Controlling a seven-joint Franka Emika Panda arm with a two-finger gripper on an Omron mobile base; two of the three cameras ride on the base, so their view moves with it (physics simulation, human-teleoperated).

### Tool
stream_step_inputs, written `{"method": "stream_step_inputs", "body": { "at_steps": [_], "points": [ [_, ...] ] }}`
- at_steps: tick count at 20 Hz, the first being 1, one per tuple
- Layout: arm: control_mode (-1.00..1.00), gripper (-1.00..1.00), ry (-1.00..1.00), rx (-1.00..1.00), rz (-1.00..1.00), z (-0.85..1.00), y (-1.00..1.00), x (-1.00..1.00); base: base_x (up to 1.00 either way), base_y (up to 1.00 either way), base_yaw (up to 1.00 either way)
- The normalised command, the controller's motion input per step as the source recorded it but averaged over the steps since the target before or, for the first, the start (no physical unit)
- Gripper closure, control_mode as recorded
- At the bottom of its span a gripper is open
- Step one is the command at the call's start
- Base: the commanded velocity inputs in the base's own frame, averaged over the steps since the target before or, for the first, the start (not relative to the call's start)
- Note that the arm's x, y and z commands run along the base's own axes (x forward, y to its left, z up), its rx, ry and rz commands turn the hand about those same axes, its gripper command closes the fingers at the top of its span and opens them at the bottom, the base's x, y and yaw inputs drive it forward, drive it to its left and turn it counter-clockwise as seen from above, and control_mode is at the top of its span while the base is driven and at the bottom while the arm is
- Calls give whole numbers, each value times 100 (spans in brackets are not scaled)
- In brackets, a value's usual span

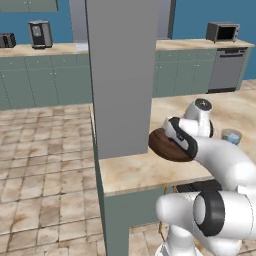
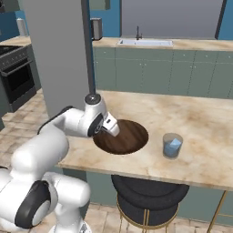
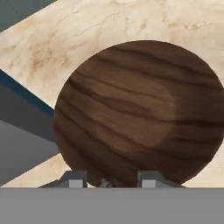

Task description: There are four ice cubes in the ice bowl. Place two ice cubes in each glass of water.

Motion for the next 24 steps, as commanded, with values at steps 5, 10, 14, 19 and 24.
{"method": "stream_step_inputs", "body": {
  "at_steps": [5,10,14,19,24],
  "points": [
    [100,100,-2,0,1,0,0,-20,-68,-27,3],
    [100,100,0,0,0,0,0,0,-24,-79,3],
    [100,100,0,0,0,0,0,0,15,-98,0],
    [100,100,0,0,0,0,0,0,28,-100,0],
    [100,100,0,0,0,0,0,0,21,-86,1]
  ]
}}
